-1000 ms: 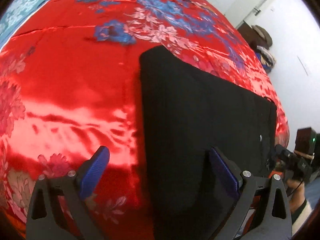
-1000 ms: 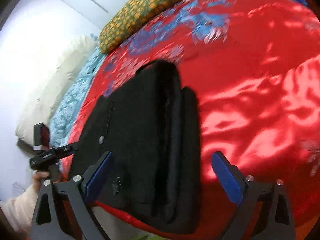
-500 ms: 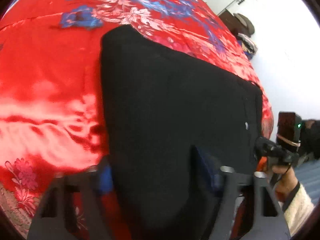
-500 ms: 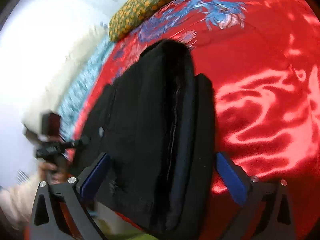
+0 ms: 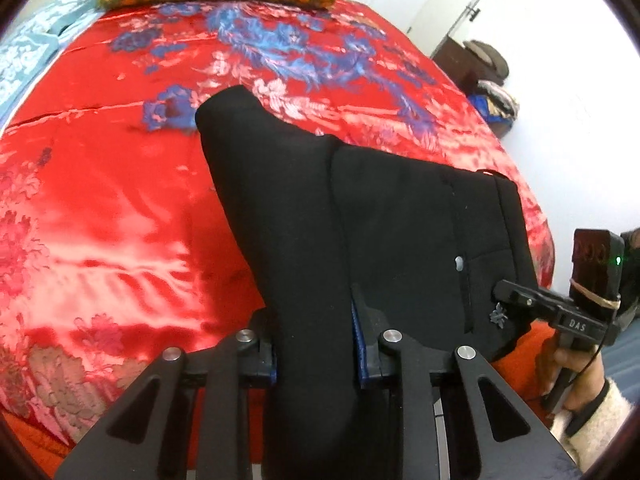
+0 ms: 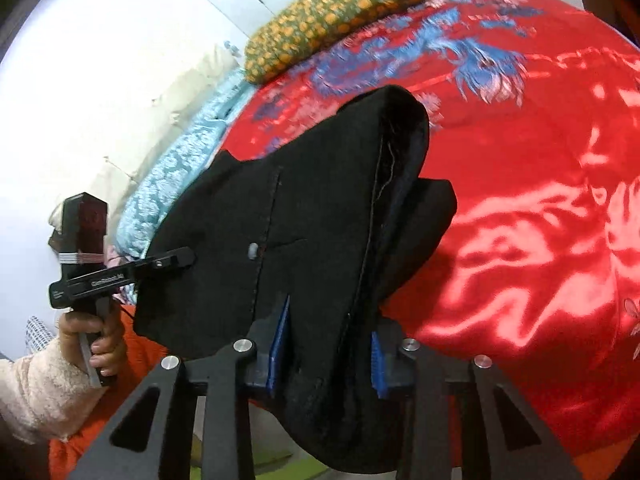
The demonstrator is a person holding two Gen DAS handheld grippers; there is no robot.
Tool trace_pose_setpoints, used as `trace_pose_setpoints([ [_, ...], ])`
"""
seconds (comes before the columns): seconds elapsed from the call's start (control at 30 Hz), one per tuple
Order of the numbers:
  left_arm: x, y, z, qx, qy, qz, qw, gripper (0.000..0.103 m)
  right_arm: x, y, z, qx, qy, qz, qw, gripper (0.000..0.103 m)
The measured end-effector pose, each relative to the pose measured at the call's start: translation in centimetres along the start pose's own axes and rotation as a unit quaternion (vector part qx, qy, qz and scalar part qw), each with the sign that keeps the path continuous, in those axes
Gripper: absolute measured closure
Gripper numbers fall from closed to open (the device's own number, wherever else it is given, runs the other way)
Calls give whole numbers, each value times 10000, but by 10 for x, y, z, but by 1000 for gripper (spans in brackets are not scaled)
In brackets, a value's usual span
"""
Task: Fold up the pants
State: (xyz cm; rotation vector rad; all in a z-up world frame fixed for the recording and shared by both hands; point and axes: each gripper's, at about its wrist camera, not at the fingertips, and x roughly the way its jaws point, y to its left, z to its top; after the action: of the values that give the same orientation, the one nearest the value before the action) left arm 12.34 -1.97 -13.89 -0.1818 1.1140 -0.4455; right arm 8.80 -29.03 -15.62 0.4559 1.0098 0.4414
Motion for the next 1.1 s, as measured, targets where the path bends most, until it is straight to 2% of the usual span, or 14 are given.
trace_pose_setpoints([
  [0.1,-12,7,18,-125,-192,-33,9997,77,-1,15,22,-191,-110,76,9997,69],
  [0.23,-23,21,69,-210,-547,17,9983,77,5,32,77,-514,-225,117,9984,69],
  [0.37,-19,32,133,-107,-916,302,9953,77,32,42,153,-826,-366,90,9959,69],
  [0.47,1,42,177,-129,-1053,439,9934,77,59,38,206,-884,-450,68,9950,69],
  [0.53,20,53,203,-142,-1058,557,9927,77,82,32,238,-931,-453,0,9946,69],
  [0.67,70,72,227,-140,-897,858,9922,75,131,11,275,-970,-290,-203,9947,69],
  [0.73,110,85,225,-126,-551,1147,9918,66,156,-5,279,-886,-91,-341,9954,68],
  [0.77,130,91,220,-117,-311,1397,9896,56,176,-19,278,-779,135,-456,9958,66],
  [0.8,143,96,213,-89,-140,1689,9855,44,188,-29,273,-702,283,-567,9955,64],
  [0.83,154,102,204,-33,-65,1994,9799,38,201,-42,267,-546,446,-740,9948,58],
  [0.87,150,104,196,-18,-226,1999,9795,32,203,-53,261,-336,435,-702,9960,44],
  [0.9,142,106,188,-54,-409,1934,9802,19,201,-62,258,-122,355,-597,9975,24],
  [0.97,123,109,174,-160,-592,1949,9789,8,185,-79,248,315,51,-555,9979,0],
  [1.1,82,99,158,-214,-814,1990,9764,7,136,-103,232,938,-366,-469,9938,0],
])
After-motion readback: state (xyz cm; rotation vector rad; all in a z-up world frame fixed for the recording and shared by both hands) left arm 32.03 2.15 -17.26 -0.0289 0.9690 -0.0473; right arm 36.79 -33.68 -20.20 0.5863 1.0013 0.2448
